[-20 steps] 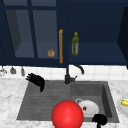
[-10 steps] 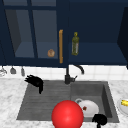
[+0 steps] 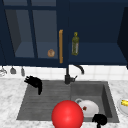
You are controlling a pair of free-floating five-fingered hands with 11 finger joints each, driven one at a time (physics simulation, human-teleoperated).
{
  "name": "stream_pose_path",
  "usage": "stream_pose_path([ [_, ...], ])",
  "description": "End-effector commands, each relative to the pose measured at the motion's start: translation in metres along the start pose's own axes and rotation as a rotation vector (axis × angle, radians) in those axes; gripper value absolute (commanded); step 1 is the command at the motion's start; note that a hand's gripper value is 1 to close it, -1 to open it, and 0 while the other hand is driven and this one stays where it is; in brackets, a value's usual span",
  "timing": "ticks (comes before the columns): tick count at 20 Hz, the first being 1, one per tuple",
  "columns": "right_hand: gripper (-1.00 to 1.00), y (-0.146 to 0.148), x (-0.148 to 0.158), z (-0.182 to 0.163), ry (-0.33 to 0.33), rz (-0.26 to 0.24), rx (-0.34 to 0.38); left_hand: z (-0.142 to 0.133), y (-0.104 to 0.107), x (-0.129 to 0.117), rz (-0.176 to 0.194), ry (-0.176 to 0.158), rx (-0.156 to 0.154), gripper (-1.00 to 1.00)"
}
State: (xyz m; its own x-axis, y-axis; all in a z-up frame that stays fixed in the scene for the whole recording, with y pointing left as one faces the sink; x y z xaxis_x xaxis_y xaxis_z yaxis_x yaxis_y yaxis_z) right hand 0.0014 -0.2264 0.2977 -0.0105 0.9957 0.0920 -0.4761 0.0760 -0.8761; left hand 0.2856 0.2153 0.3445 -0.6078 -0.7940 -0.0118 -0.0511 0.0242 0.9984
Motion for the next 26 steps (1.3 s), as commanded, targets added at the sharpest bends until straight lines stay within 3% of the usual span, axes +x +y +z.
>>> stream_pose_path([
  [1, 0.0, 0.0, 0.0, 0.0, 0.0, 0.0, 0.0, 0.003, -0.003, -0.003, 0.055, -0.113, -0.056, -1.0],
  [8, 0.0, 0.0, 0.0, 0.0, 0.0, 0.0, 0.0, 0.006, -0.011, -0.004, 0.038, -0.177, -0.022, -1.0],
  [22, 0.0, 0.0, 0.0, 0.0, 0.0, 0.0, 0.0, 0.011, -0.027, 0.0, 0.055, -0.338, -0.015, -1.0],
  [26, 0.0, 0.0, 0.0, 0.0, 0.0, 0.0, 0.0, 0.018, -0.036, 0.005, 0.058, -0.362, -0.011, -1.0],
])
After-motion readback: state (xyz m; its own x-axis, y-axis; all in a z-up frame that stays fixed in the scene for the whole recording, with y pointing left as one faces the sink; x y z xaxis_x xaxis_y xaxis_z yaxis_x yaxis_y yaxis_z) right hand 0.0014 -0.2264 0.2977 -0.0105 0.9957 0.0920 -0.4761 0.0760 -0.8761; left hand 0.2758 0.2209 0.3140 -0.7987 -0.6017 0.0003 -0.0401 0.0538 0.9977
